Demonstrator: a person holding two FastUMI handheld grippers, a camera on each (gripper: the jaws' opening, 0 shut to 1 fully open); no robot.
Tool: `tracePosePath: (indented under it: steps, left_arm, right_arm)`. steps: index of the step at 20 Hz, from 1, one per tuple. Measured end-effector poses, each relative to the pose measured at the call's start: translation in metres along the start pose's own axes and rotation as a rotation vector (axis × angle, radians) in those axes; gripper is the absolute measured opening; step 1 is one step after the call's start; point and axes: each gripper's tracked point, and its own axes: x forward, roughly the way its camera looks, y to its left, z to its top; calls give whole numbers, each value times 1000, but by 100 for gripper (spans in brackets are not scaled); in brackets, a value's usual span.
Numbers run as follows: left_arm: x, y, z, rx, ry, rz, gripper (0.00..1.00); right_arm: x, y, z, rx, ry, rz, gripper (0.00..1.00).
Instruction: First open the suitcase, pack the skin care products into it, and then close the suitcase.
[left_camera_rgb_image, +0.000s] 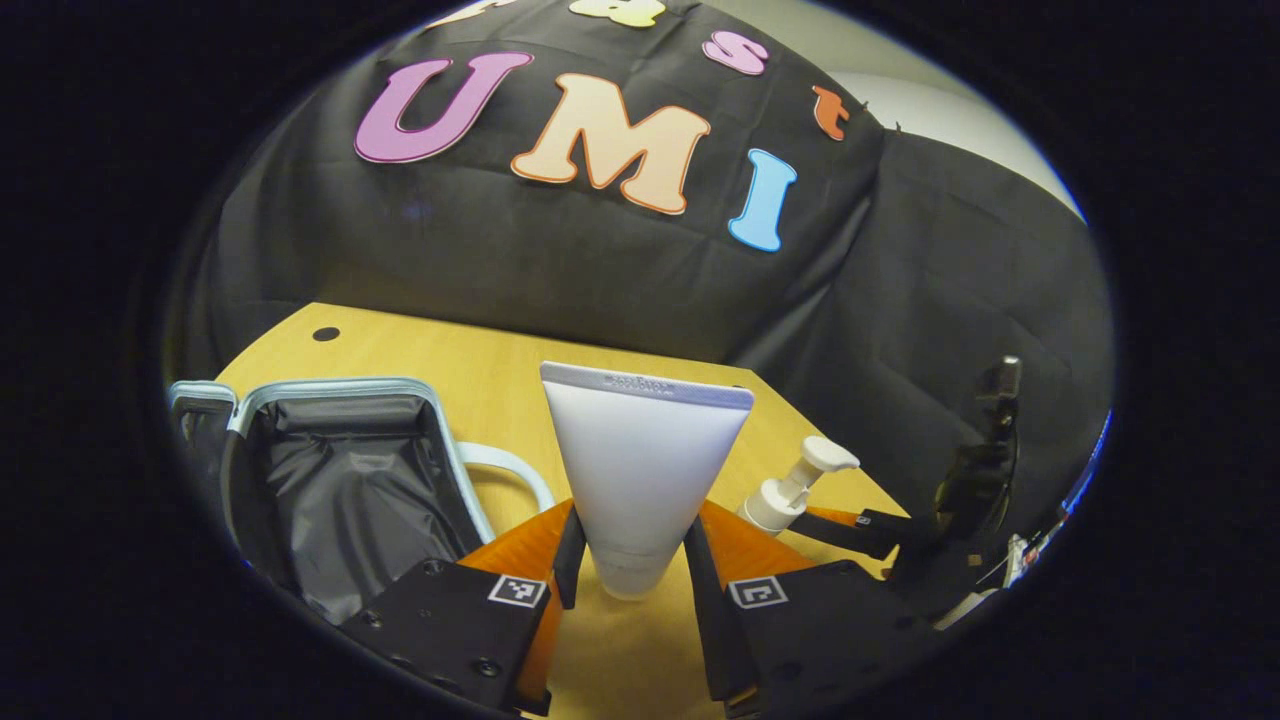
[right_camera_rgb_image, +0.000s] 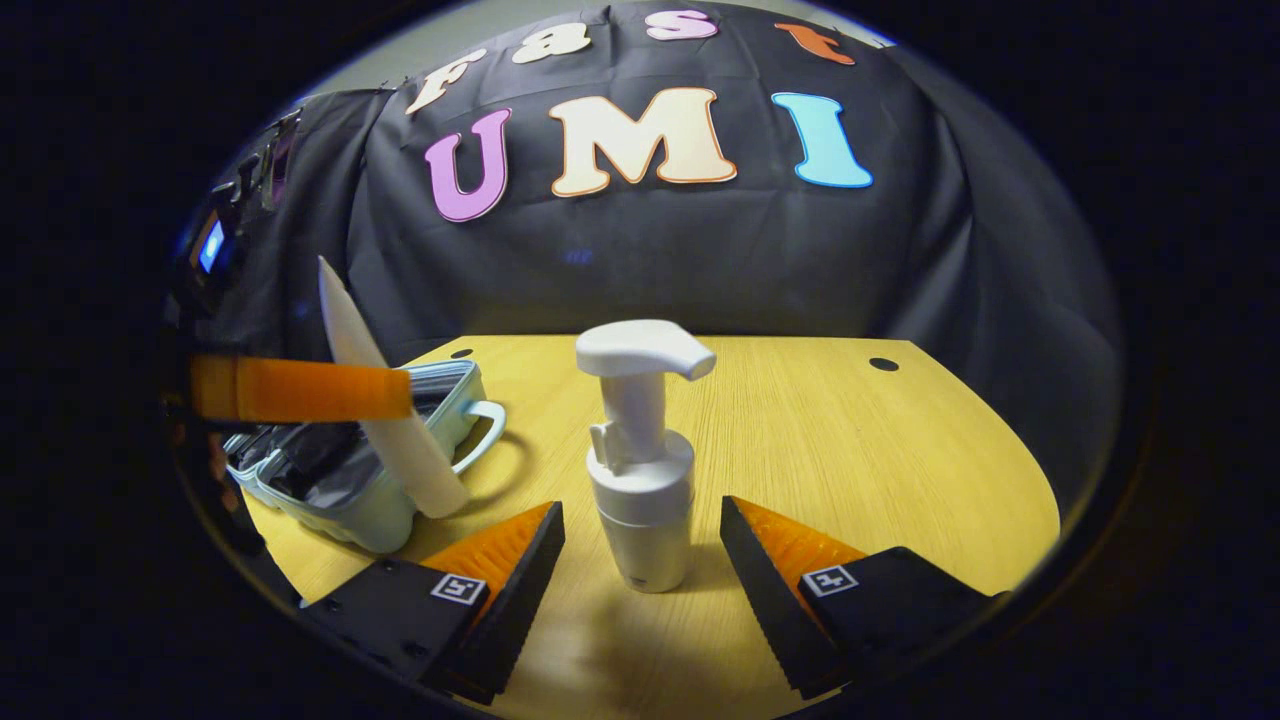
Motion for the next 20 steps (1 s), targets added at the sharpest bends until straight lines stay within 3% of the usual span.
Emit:
tracePosePath:
  steps: [3,5,6,8,9,14,16,20]
  left_arm:
    - [-17,27,5,-14,17,67,52]
    - [-30,47,9,-42,40,104,52]
    - [-35,56,13,-61,45,122,53]
    - [-48,79,16,-65,87,166,52]
    - [-56,92,16,-62,109,187,52]
    - [-81,136,9,-145,231,186,52]
    - [-89,150,-3,-166,303,188,54]
    - [-101,175,-38,-207,477,166,50]
  right_arm:
    - [10,2,-9,-2,32,-2,98]
    - [15,2,-14,-7,50,-12,92]
    - [16,0,-14,-11,55,-23,87]
    - [19,-2,-14,10,76,-48,64]
    - [19,-1,-14,22,91,-48,60]
    - [3,24,16,-33,84,-3,57]
    - [-11,43,34,-67,80,31,59]
    - [-35,92,57,-51,91,119,58]
